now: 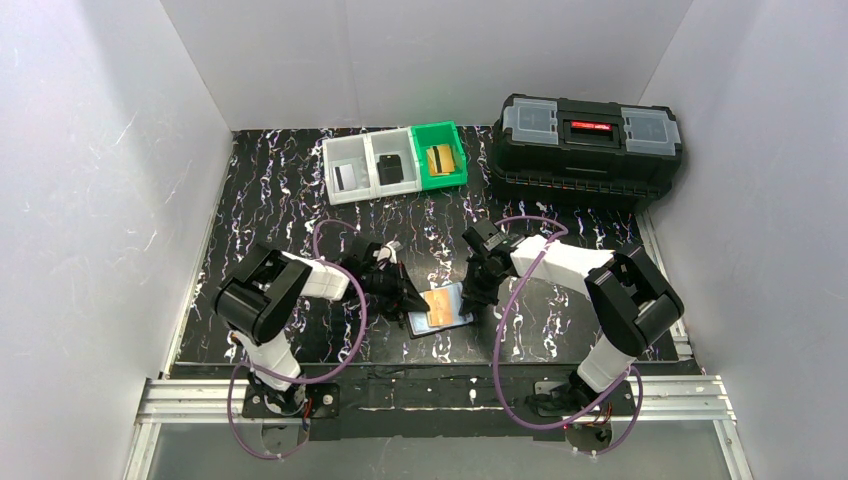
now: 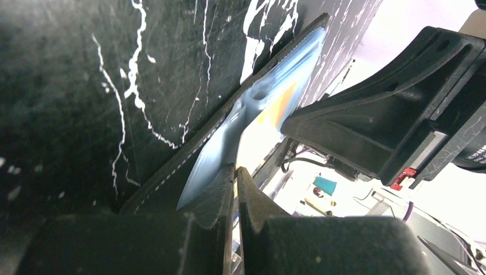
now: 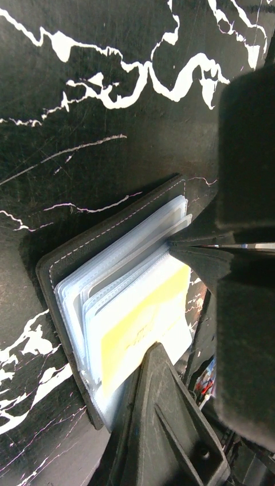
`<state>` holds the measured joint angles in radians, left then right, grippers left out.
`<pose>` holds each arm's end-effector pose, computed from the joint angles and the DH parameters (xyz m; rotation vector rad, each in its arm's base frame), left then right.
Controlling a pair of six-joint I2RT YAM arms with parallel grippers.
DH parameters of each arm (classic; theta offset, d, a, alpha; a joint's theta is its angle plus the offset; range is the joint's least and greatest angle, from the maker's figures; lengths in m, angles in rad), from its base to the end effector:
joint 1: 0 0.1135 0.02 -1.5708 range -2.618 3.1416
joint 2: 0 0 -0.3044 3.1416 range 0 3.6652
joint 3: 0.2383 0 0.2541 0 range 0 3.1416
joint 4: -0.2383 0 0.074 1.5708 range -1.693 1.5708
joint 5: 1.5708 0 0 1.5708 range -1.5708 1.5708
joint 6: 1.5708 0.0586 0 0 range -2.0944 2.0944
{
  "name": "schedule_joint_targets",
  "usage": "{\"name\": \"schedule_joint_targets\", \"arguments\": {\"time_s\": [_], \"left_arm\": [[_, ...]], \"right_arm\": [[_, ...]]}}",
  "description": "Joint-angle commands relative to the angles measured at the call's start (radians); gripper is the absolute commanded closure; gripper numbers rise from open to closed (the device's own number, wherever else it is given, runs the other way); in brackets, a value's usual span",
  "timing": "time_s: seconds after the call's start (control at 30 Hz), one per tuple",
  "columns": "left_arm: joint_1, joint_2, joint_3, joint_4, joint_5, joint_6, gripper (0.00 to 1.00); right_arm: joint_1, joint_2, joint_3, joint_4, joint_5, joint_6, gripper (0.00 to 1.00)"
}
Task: Take the credit cards out of the card holder
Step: Remove the credit card from the card holder.
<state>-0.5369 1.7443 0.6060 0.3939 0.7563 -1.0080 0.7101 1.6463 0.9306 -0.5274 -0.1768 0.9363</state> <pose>0.2512 -0.1963 0.1353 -0.1678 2.6561 -1.5483 0.2291 0.2106 0.1756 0.2948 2.9849 0.5443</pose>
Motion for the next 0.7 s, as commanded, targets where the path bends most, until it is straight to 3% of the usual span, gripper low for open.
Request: {"name": "schedule_joint_targets", "arguments": {"time_s": [0.0, 0.37, 0.67], "left_arm": [[0.019, -0.091, 0.038, -0.201, -0.058, 0.090, 1.00], [0.029, -0.183, 0.140, -0.459, -0.110, 0.199, 1.00], [0.029, -0.237, 0.168, -0.564, -0.115, 0.231, 1.00]], "right_arm": [[0.002, 0.033, -0.062, -0.034, 0.096, -0.013, 0.99], [0.001, 0.015, -0.071, -0.015, 0.099, -0.014, 0.99], [0.002, -0.001, -0.049, -0.003, 0.098, -0.022, 0.99]]}}
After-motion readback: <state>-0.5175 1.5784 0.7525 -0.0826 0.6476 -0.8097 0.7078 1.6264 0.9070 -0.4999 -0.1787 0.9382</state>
